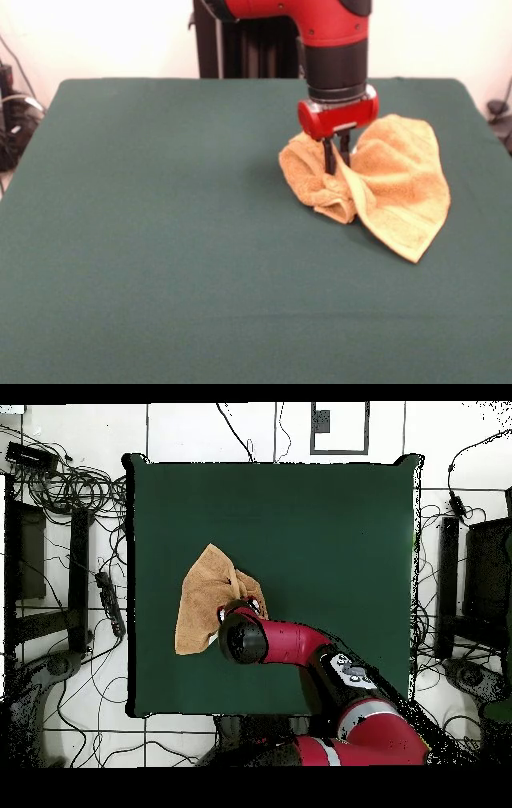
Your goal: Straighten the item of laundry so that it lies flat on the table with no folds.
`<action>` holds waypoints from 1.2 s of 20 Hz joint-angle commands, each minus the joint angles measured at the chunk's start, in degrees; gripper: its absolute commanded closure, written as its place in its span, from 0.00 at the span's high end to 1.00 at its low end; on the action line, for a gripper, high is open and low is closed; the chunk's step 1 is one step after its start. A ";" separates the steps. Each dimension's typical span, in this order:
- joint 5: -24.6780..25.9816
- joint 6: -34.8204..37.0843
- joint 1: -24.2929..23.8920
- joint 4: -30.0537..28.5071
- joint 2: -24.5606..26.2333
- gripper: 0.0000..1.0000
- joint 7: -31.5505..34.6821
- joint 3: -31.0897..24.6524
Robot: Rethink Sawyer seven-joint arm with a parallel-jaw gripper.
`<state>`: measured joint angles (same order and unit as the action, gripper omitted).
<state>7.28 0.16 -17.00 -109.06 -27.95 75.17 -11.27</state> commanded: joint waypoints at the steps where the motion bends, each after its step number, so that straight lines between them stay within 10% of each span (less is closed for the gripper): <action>1: -1.16 5.56 2.51 2.82 -2.86 0.00 8.71 -3.17; 24: -1.37 12.90 6.05 4.56 -8.77 0.00 9.03 -0.65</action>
<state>7.33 8.89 -12.84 -108.18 -38.12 75.17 -10.44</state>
